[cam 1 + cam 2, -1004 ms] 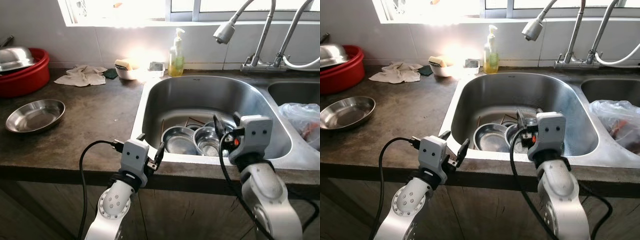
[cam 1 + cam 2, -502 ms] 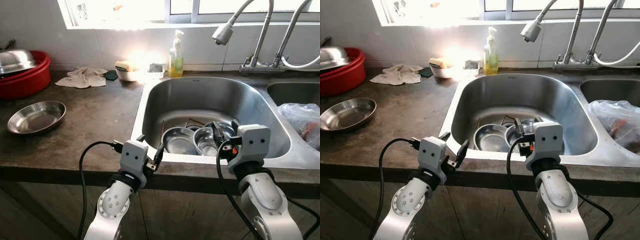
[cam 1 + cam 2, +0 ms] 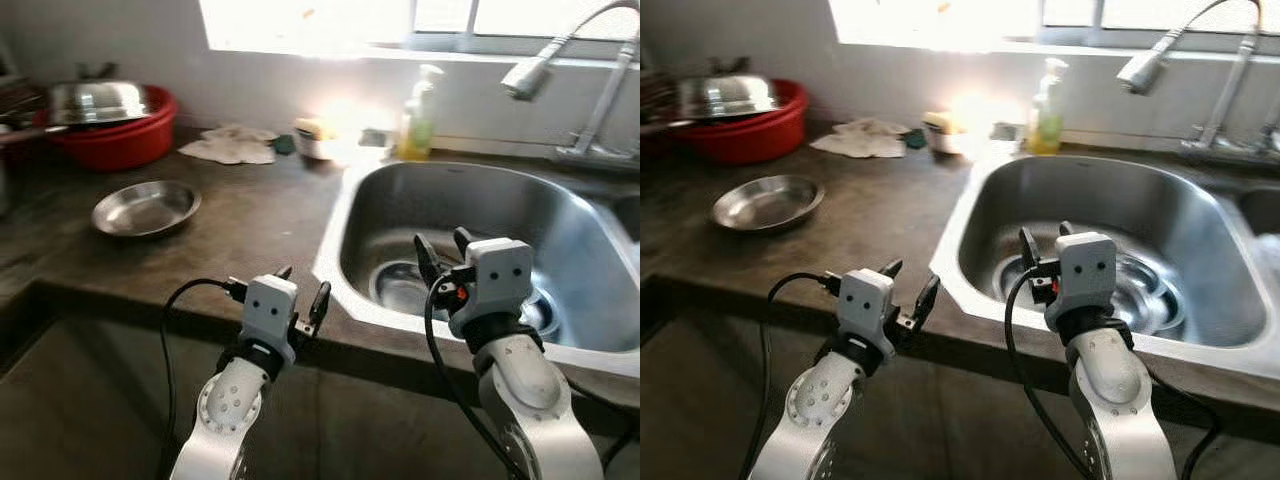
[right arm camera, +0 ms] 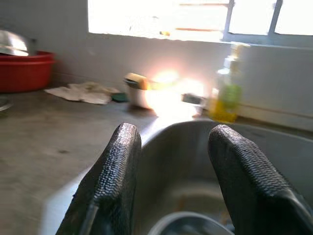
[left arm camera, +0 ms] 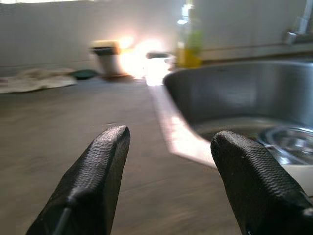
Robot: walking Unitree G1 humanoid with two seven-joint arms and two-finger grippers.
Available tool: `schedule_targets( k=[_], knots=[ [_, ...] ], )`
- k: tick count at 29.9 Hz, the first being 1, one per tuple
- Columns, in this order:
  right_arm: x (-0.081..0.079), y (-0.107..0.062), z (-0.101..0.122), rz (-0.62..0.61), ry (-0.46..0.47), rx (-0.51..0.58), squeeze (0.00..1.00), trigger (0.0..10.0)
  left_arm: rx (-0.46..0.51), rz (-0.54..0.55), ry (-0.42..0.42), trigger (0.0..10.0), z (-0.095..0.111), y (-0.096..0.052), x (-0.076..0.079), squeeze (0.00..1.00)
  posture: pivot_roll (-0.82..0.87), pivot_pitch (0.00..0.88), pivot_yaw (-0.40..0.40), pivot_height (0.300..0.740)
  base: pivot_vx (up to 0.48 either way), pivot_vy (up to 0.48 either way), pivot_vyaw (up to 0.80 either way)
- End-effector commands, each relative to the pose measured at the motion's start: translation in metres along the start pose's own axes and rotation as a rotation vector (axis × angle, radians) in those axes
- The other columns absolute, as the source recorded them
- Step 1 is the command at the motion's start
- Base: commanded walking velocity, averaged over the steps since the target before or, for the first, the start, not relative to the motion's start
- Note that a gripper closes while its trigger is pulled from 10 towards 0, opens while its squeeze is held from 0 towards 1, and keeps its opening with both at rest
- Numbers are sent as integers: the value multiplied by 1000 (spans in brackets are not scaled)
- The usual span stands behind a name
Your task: Kitchen organization
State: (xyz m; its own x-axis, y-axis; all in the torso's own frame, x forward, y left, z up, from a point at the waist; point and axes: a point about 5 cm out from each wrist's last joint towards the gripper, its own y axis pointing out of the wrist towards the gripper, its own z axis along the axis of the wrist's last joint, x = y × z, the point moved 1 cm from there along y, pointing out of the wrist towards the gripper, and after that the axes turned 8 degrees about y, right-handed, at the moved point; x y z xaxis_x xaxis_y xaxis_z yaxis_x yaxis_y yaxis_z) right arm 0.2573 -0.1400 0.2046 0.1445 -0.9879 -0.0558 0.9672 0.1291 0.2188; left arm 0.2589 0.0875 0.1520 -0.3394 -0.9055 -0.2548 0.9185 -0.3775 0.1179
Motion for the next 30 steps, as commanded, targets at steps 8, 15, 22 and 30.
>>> schedule_targets(
  k=[8, 15, 22, 30],
  knots=[
    [-1, 6, 2, -7, 31, 6, 0, 10000, -10, 15, 11, 10000, -1, 1, -3, 0, 89, 0, -26, 740, 0, 0, 0],
    [-2, 7, 2, -7, 32, 8, 0, 10000, -11, 15, 11, 10000, -1, 0, -3, 0, 90, 0, -20, 740, 0, 0, 0],
    [-3, 8, 3, -6, 23, 11, 0, 10000, -12, 16, 11, 10000, -1, -1, -3, 0, 93, 0, -23, 740, 0, 0, 0],
    [-3, 9, 3, -7, 18, 16, 0, 10000, -14, 15, 9, 10000, -1, -1, -3, 0, 92, 0, -23, 740, 0, 0, 596]
  ],
)
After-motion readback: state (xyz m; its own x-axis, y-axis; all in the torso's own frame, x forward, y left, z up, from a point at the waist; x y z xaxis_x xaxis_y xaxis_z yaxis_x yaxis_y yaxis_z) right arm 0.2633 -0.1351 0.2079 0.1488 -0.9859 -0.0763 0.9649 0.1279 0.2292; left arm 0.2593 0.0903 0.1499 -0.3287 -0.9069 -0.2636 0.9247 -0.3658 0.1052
